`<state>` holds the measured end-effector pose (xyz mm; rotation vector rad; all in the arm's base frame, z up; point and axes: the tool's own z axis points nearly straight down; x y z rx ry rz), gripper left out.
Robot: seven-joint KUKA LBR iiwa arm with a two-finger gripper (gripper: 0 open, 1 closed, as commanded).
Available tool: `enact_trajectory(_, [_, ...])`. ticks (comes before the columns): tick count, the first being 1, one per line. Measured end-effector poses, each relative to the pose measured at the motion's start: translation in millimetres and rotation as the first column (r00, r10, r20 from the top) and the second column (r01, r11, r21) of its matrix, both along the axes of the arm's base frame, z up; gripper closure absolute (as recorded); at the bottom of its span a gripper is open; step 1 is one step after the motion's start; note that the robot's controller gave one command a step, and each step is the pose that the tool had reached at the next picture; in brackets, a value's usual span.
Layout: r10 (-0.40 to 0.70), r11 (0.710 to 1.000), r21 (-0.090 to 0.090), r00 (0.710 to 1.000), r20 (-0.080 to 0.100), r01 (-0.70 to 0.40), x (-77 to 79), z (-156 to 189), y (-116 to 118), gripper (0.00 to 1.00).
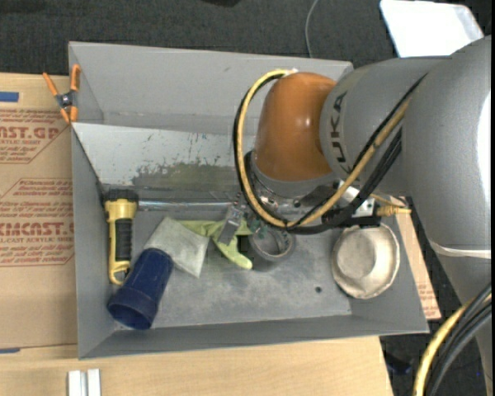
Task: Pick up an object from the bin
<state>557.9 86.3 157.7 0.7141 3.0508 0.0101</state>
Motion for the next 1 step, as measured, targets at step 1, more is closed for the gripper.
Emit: enact_trajectory(1, [0.001, 1.0, 0.001, 1.0, 0.003, -0.001, 0.6, 38.7, 0.6, 1.0])
